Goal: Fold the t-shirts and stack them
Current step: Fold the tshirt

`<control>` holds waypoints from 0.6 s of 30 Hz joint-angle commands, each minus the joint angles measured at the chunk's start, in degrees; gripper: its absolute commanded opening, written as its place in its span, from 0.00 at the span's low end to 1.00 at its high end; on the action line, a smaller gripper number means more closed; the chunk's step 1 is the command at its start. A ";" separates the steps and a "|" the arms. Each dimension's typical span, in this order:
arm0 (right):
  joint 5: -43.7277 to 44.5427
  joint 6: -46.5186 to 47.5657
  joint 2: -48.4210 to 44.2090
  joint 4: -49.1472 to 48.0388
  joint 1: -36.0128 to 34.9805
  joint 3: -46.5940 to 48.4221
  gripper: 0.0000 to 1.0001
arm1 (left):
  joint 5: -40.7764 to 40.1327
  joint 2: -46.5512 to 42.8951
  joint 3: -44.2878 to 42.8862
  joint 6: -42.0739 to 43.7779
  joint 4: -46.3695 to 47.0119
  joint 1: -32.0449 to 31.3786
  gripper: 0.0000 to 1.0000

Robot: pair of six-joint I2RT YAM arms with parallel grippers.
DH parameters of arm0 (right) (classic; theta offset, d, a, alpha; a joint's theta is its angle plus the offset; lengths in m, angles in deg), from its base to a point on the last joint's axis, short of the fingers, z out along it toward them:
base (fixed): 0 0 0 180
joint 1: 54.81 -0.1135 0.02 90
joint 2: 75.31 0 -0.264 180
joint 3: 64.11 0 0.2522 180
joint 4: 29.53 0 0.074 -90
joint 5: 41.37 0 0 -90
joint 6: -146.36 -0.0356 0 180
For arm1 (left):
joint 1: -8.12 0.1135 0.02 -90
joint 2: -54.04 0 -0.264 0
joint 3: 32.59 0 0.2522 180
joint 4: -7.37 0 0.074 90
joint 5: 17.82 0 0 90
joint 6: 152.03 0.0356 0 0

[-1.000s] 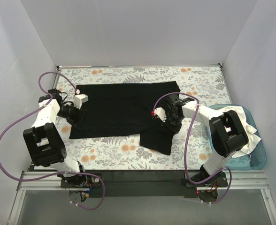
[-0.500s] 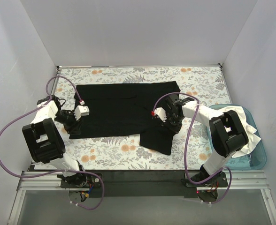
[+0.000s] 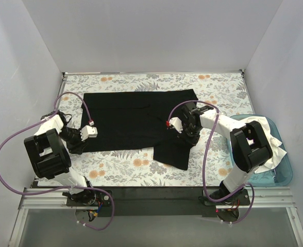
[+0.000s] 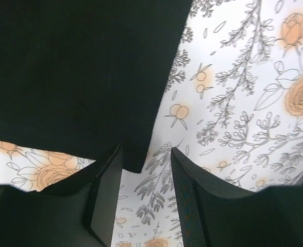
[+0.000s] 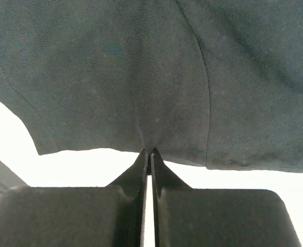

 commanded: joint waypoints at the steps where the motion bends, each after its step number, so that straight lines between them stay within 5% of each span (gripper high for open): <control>1: -1.68 0.16 0.34 2.45 -0.34 1.96 0.01 | -1.18 -0.03 1.44 2.27 3.57 0.33 0.41; 11: -1.68 -0.19 0.61 2.80 -0.34 1.88 0.01 | -2.75 0.33 9.68 1.92 9.99 0.33 0.38; 18: -2.30 -1.33 -1.23 3.42 -0.34 1.09 0.01 | -2.33 -3.19 12.62 1.22 11.07 0.41 0.11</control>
